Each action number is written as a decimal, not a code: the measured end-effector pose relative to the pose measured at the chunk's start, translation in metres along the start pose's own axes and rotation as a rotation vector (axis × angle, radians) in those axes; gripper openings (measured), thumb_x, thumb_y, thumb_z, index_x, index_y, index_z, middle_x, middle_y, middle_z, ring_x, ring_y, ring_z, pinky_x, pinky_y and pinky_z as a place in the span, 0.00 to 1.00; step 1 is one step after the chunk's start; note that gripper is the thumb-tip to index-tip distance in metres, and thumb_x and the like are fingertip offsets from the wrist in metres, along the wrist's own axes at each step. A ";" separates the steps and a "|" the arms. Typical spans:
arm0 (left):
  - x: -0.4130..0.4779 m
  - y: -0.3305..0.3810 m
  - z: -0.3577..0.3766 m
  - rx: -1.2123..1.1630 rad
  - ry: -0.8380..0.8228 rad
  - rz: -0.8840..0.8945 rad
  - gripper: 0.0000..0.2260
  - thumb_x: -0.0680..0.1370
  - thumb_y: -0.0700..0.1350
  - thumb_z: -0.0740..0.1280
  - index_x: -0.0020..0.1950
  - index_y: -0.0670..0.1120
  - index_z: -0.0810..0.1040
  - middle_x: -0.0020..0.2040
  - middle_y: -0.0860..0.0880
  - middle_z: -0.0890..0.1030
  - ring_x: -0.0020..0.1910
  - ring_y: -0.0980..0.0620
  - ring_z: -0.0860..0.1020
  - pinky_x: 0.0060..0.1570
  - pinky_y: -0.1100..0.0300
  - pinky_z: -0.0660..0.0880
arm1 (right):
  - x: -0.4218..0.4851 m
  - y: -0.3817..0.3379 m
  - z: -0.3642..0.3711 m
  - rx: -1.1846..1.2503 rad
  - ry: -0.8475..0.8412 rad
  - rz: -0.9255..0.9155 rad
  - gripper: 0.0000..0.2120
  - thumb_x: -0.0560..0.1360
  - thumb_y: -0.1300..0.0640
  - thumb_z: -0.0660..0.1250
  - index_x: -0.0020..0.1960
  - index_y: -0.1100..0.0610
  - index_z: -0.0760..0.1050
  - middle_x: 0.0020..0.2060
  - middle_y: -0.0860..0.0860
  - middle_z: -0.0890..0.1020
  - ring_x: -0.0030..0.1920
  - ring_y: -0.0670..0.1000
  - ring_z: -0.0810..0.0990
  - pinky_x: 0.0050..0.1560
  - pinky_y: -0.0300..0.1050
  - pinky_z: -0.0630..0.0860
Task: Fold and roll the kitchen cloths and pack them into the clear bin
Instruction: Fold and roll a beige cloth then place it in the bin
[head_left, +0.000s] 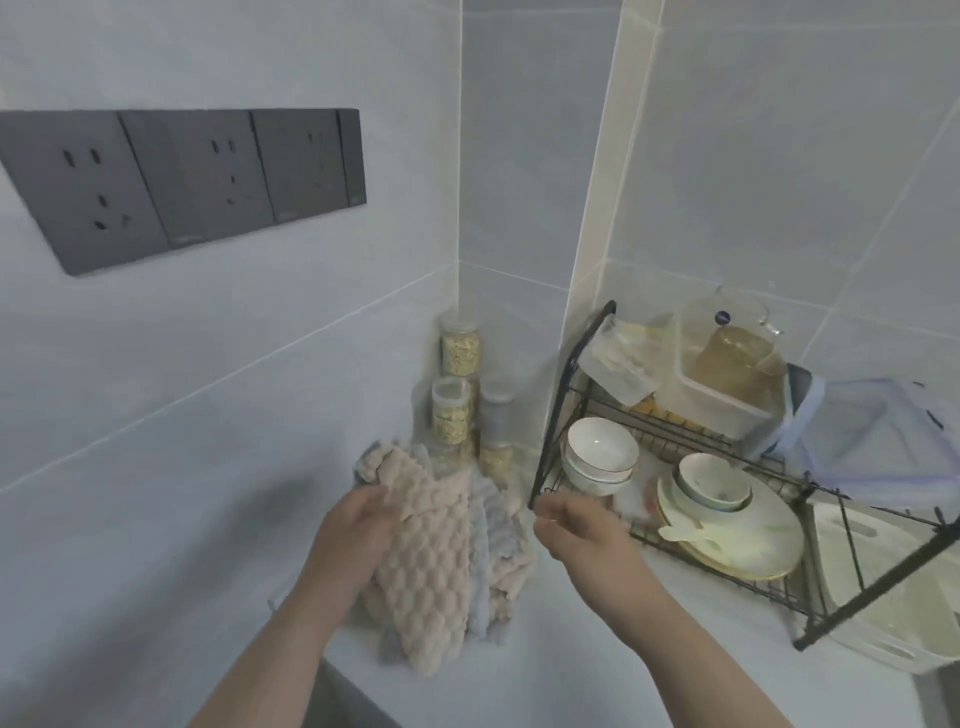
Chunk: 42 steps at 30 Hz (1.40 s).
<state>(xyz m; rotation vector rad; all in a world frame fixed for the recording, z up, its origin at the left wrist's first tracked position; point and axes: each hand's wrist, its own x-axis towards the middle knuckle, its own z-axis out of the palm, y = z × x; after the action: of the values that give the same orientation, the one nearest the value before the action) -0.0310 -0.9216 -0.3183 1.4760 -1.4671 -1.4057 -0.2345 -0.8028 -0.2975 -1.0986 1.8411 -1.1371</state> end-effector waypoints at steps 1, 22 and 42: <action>0.021 -0.006 -0.003 0.021 -0.020 -0.016 0.13 0.76 0.48 0.65 0.61 0.52 0.76 0.57 0.51 0.78 0.55 0.51 0.76 0.53 0.54 0.73 | 0.021 -0.001 0.015 -0.016 -0.006 0.028 0.07 0.77 0.59 0.64 0.51 0.62 0.76 0.48 0.61 0.78 0.39 0.47 0.72 0.41 0.41 0.68; 0.159 -0.065 0.011 0.373 0.017 0.515 0.30 0.72 0.41 0.72 0.66 0.65 0.66 0.59 0.55 0.71 0.50 0.57 0.74 0.52 0.69 0.71 | 0.181 0.065 0.112 -0.597 -0.091 -0.573 0.09 0.75 0.55 0.66 0.40 0.58 0.81 0.29 0.48 0.77 0.33 0.51 0.73 0.46 0.42 0.72; 0.109 -0.046 -0.011 0.399 0.125 1.129 0.13 0.69 0.48 0.76 0.36 0.67 0.79 0.34 0.60 0.81 0.29 0.62 0.75 0.31 0.71 0.69 | 0.067 0.085 0.077 -0.219 0.563 -0.641 0.08 0.76 0.49 0.68 0.43 0.51 0.83 0.31 0.50 0.81 0.29 0.44 0.75 0.32 0.45 0.76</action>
<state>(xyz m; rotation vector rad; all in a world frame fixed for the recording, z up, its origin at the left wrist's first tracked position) -0.0273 -1.0193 -0.3864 0.6258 -2.0536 -0.3360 -0.2192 -0.8669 -0.4127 -1.7030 2.1317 -1.7815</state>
